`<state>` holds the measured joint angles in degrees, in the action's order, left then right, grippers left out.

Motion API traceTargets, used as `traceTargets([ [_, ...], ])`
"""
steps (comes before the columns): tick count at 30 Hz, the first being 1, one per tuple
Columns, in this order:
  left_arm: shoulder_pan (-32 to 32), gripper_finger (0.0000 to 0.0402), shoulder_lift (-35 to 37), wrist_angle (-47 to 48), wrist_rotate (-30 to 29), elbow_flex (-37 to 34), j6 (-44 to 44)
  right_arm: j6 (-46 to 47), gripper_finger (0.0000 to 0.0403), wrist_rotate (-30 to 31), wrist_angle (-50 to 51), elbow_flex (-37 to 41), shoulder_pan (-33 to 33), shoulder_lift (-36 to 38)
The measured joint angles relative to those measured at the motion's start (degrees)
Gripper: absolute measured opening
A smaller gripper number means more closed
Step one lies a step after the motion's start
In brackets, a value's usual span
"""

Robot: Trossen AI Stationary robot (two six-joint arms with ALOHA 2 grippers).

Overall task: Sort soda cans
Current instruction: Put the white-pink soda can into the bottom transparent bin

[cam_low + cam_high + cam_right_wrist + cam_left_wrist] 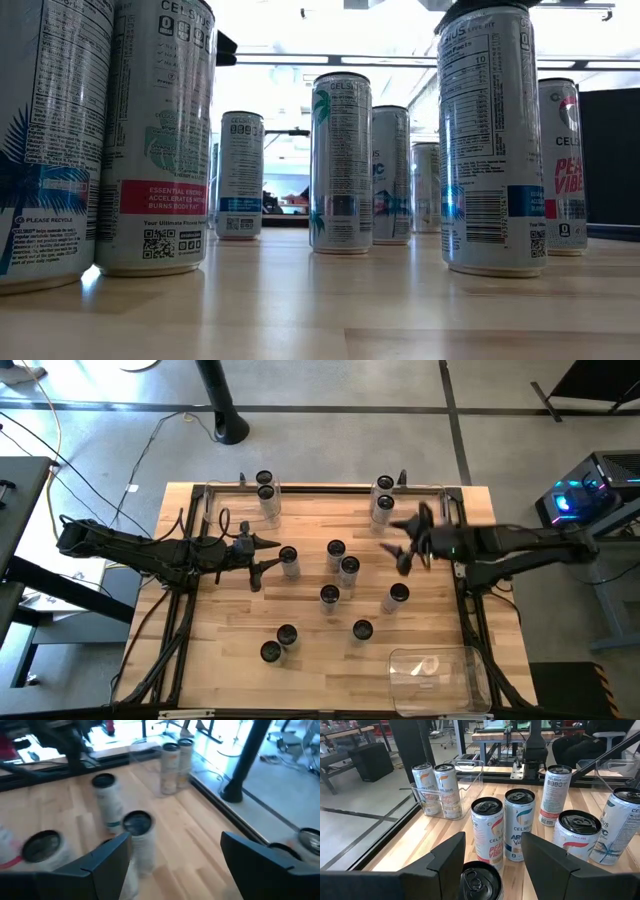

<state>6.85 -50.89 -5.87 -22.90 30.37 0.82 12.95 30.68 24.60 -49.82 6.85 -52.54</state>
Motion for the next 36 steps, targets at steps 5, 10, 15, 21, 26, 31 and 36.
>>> traceTargets([
  [5,0.0,0.0186,0.0,-0.6,-0.2,0.0,0.0,3.1,0.0301,11.2,-2.7,0.0,10.2,-5.4],
  [10,0.0,0.0186,0.0,-5.5,-0.3,0.0,-3.6,-1.2,0.0301,16.8,-10.1,0.0,13.9,-12.2],
  [15,0.0,0.0186,0.3,-3.1,-1.6,4.9,-7.3,-8.4,0.0300,17.7,-15.2,-0.5,14.1,-13.2],
  [21,-0.1,0.0186,0.2,10.0,-8.0,14.8,-7.4,-8.9,0.0300,17.8,-13.3,-2.1,14.1,-10.4],
  [26,0.2,0.0186,0.2,18.0,-7.6,19.8,-7.1,-8.5,0.0300,17.7,-12.4,-2.2,14.1,-9.0],
  [31,2.3,0.0186,0.0,19.2,-5.2,19.6,-4.1,-7.9,0.0300,7.2,-12.4,-2.2,14.1,-9.0],
  [36,5.2,0.0186,-1.7,16.9,-4.2,15.3,-3.7,-4.0,0.0300,-3.4,-8.1,-3.4,17.8,-9.4],
])
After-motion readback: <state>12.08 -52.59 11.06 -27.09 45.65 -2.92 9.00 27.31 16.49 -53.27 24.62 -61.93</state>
